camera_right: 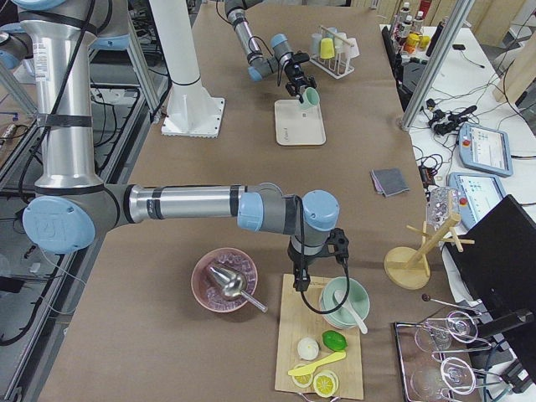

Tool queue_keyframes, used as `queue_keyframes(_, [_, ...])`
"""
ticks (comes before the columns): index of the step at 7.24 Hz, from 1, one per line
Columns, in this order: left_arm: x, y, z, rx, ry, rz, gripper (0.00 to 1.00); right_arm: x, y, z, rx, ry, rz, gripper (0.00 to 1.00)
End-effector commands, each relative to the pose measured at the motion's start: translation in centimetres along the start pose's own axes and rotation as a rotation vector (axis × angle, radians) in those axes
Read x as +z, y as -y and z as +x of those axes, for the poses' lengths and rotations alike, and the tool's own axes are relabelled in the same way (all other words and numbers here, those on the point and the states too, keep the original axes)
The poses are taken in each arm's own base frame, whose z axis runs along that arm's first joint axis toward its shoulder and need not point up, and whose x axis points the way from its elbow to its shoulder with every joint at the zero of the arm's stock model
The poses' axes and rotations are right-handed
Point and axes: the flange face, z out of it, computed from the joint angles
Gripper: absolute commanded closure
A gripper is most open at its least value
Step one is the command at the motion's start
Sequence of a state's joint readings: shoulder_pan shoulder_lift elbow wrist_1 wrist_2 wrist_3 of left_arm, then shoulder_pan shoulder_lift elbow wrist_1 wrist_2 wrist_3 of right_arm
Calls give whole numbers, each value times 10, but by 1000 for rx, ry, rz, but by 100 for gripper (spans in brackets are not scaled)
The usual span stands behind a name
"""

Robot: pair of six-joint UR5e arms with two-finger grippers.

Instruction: Pick up and place green cup on tray

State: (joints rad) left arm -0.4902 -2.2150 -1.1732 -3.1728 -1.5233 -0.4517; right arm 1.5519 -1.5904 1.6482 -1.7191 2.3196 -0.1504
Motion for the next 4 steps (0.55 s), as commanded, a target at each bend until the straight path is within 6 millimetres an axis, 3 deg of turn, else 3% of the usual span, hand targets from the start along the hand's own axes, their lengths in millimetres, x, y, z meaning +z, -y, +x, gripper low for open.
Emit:
queue_keyframes(1, [7, 4, 8, -6, -19, 28, 96, 1, -6, 6, 21, -5, -2, 0])
queue_keyframes(3, [24, 11, 12, 15, -6, 1, 96, 3, -5, 7, 21, -4, -4, 0])
queue_keyframes(4, [43, 19, 22, 32, 5, -30, 96, 4, -5, 7, 22, -3, -5, 0])
